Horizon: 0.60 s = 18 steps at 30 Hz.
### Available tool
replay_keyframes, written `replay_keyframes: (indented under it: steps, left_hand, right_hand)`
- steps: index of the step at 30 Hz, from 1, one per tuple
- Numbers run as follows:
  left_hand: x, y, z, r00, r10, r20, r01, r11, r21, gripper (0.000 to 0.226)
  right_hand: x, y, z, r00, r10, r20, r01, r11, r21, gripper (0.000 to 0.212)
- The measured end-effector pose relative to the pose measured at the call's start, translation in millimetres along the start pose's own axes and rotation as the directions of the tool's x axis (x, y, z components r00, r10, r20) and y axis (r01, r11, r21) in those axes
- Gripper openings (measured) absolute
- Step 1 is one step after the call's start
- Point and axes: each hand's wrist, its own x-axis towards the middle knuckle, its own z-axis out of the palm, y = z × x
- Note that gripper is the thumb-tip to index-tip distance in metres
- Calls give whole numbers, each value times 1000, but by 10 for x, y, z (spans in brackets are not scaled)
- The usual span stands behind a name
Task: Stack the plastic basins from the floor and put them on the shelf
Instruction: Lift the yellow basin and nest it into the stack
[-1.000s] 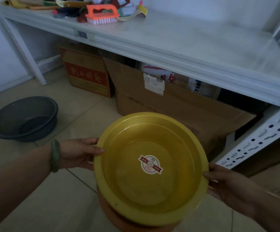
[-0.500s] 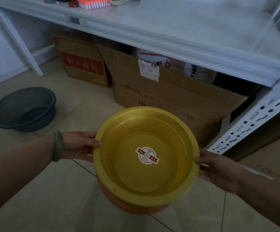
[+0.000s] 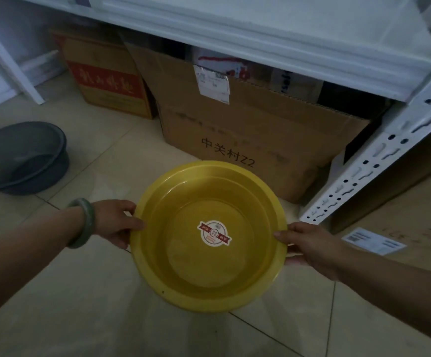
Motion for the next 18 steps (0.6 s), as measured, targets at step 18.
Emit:
replay_keyframes:
  steps: [18]
  left_hand:
    - [183,-57,206,994,-106,-21,101,980,-173,53]
  right_hand:
    - [374,65,169,996,84,-15,-85,990,-114,39]
